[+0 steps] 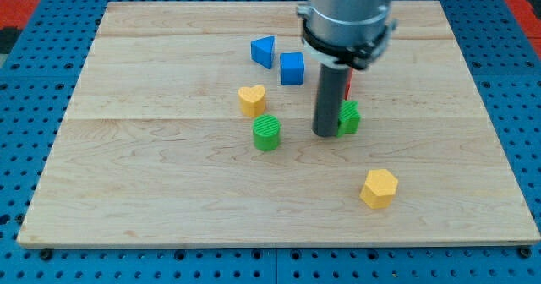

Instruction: Push the green star into the yellow hexagon

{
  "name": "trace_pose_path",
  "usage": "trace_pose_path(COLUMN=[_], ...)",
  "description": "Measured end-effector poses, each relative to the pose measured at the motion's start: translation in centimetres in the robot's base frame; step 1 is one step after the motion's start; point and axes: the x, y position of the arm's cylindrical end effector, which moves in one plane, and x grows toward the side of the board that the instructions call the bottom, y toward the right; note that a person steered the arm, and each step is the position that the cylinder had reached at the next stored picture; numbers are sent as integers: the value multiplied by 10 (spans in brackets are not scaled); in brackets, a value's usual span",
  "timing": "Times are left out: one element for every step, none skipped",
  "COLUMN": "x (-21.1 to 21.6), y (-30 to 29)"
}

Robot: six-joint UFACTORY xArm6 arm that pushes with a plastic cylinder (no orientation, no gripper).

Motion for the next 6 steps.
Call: trace_pose_path(x=[-34,-43,-17,29,48,14], y=[-19,9,61,54,52,18])
